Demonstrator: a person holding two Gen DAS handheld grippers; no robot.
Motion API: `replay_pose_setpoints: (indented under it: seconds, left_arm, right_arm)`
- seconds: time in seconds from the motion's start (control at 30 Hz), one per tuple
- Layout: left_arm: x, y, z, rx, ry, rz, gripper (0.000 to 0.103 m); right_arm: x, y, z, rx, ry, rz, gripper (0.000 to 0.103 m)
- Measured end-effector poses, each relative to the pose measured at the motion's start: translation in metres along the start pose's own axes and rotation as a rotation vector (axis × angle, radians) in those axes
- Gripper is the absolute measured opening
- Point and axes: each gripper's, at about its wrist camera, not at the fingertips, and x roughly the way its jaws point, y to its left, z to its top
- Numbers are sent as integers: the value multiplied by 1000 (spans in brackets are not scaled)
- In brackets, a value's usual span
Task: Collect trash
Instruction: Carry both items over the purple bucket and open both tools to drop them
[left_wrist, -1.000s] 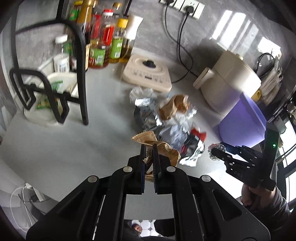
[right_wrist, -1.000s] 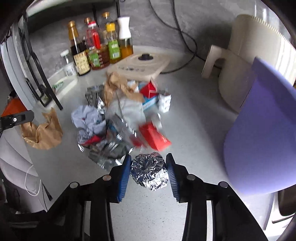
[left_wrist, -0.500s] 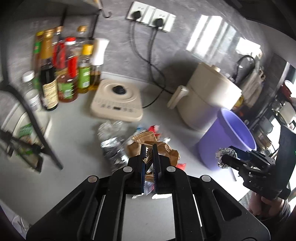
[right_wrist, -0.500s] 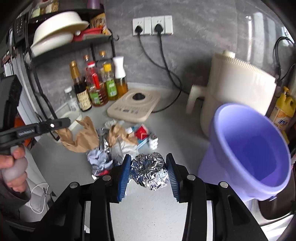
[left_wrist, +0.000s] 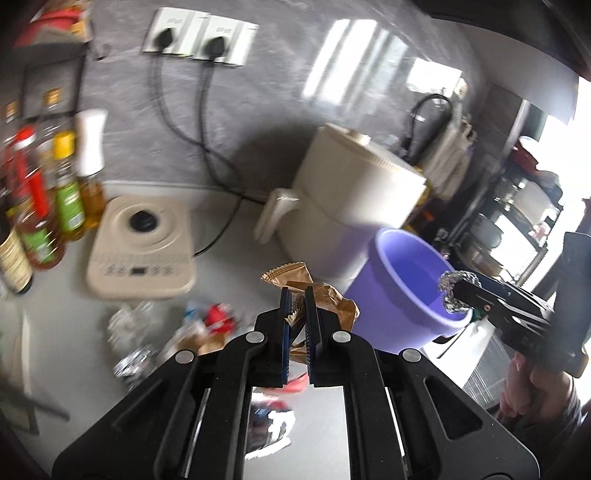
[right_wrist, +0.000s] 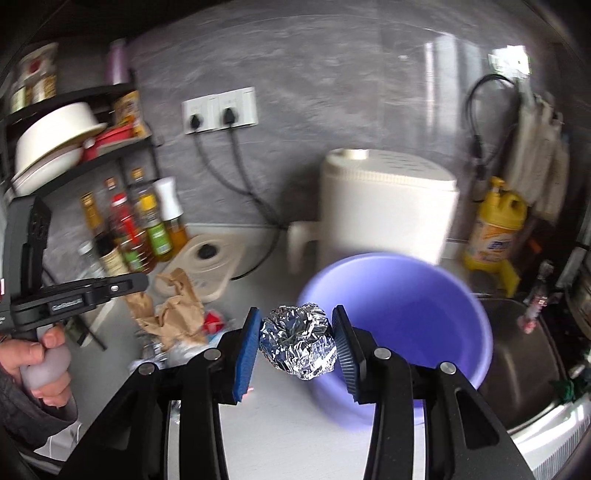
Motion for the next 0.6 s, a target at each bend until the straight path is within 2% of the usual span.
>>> replay_pose_setpoints:
  seconds: [0.1,0.17,0.2,0.23,0.33,0.6]
  left_arm:
    - [13,-8,11,23,11,-53,7]
    - [22,-13,18,43,18,-94,7]
    - [26,-15,21,54,18,-114,7]
    - [30,-18,24,63,11,-133,7]
    - [39,-28,33,87,-3,-183,7]
    - [62,-62,54,107,-6,-250,7]
  right_arm:
    - [1,-17,8,32,-11,-56,40]
    - [4,-30,14,47,-22,-130,45]
    - [6,-36,17,54,-24,-173,66]
    - [5,-43,18,72,-39,-227,79]
    - [-8,-62,16,144,-65,-272,82]
    - [-33,-102,-21,223,-20,-384,95]
